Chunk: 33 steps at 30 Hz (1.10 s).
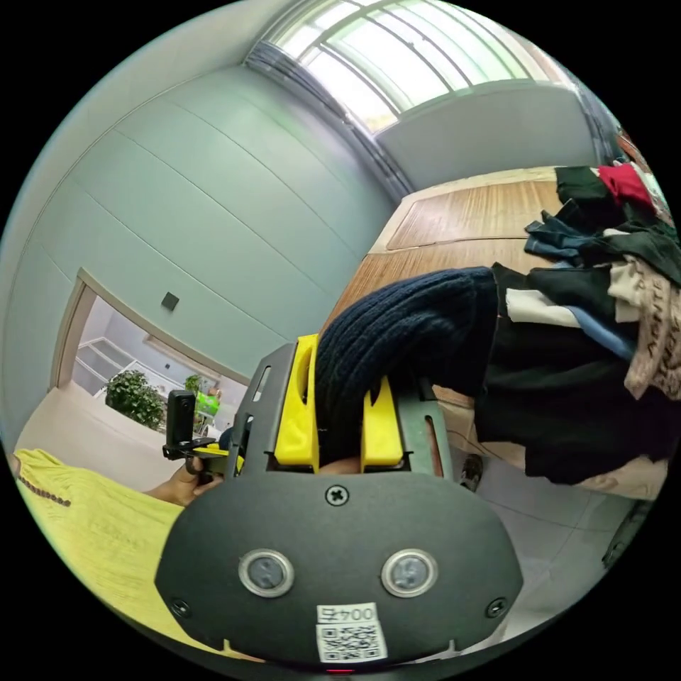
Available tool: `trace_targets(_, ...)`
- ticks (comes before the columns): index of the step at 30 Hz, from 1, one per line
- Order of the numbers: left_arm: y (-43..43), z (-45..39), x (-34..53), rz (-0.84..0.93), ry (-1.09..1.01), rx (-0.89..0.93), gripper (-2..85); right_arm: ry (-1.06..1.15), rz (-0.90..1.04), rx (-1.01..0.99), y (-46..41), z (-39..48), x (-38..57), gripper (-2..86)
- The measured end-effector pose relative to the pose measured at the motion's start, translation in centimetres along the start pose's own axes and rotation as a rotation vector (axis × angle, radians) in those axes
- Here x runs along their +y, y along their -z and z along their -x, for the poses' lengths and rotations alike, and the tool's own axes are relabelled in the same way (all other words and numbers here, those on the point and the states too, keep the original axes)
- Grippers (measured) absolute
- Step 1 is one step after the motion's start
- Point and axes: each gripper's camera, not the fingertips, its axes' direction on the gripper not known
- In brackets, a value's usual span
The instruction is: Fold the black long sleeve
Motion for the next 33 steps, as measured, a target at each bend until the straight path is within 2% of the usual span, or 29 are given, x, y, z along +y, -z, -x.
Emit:
trace_targets(11, -3.4, 22.2, -14.2, -0.165, 0.278, 0.045, 7.9, 0.036, 0.335, -0.076, -29.9, -13.8, -9.4, 9.8)
trace_targets(18, -2.9, 33.9, -20.7, -0.208, 0.298, -0.008, 7.9, 0.039, 0.428, -0.086, -47.0, -16.9, -10.7, 9.7)
trace_targets(22, -1.3, 38.9, -24.1, -0.276, 0.204, -0.097, 7.9, 0.121, 0.402, -0.135, -55.6, -15.8, -11.5, 9.5)
trace_targets(27, -3.8, 46.9, -23.6, -0.356, 0.238, -0.069, 7.9, 0.202, 0.392, -0.195, -63.6, -17.3, -9.1, 9.1)
trace_targets(29, -7.8, 52.8, -21.9, -0.338, 0.355, -0.035, 7.9, 0.133, 0.517, -0.143, -69.3, -21.4, -5.5, 9.0)
trace_targets(33, -14.2, 59.5, -19.3, -0.270, 0.548, 0.023, 7.8, 0.031, 0.730, 0.021, -77.0, -27.1, 1.5, 8.5)
